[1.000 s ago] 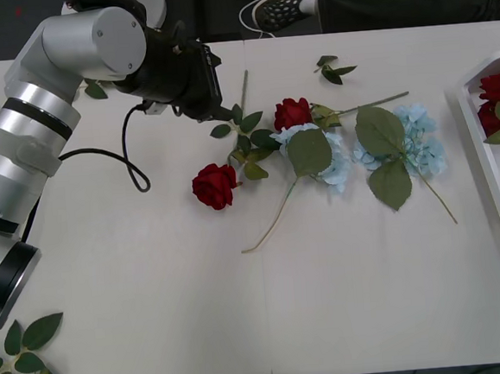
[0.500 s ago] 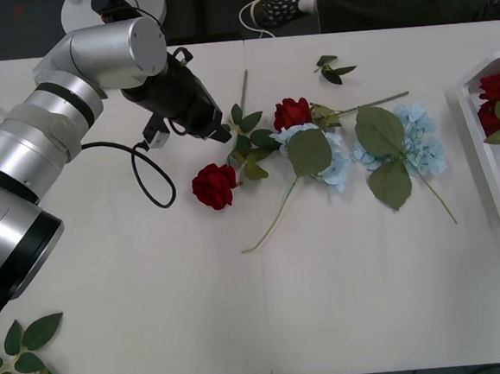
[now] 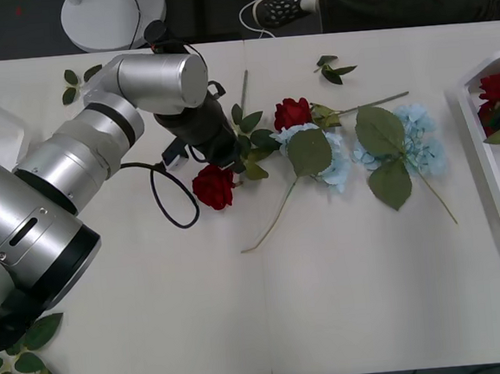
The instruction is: Place the red flowers into the right box and the blue flowers into the left box. If a person shows an open palm, hand one flower to the person first, then continue sorting.
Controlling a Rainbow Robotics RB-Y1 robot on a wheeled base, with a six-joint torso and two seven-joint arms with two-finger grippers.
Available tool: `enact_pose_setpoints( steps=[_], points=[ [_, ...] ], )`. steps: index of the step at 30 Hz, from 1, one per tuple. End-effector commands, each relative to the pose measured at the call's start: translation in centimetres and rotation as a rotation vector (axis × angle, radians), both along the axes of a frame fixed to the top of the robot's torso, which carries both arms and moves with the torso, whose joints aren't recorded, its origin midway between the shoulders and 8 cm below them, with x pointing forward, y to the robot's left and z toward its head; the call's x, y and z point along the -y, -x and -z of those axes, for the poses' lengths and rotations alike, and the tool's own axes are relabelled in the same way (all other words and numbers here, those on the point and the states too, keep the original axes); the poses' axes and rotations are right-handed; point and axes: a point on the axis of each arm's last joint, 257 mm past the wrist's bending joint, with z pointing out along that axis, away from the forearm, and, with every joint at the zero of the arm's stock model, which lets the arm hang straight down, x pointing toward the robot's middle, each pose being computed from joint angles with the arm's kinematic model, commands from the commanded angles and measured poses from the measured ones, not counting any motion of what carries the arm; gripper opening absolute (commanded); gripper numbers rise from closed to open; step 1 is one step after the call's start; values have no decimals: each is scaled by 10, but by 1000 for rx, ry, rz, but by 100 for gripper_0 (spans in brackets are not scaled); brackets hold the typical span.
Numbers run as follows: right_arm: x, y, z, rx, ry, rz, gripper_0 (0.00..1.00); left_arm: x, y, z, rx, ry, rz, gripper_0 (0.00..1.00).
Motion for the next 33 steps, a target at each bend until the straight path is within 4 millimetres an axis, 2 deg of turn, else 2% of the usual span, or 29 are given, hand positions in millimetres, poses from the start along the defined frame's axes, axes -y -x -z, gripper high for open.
enact_pose_setpoints(
  steps=[1,7,12,20,24,26,29,31,33],
  points=[
    [-47,-27,2,40,-7,-35,93,20,0,0,33,-27,35,100],
    [-75,-42,32,33,25,-66,93,6,-2,24,35,-37,1,100],
    [-95,-54,46,31,17,-73,94,4,-5,42,50,-24,-25,100],
    [-124,-65,76,33,40,-98,95,3,10,65,21,-57,14,100],
    [-131,-68,92,44,66,-113,95,0,16,74,17,-81,33,99],
    [-132,-69,105,50,107,-128,95,-1,17,76,14,-86,40,41],
    [-132,-70,119,49,141,-140,95,-6,17,79,13,-100,45,18],
    [-132,-69,125,40,137,-131,95,-12,18,82,8,-115,48,10],
    [-132,-70,127,39,139,-133,90,-18,19,86,9,-136,72,3]
  ],
)
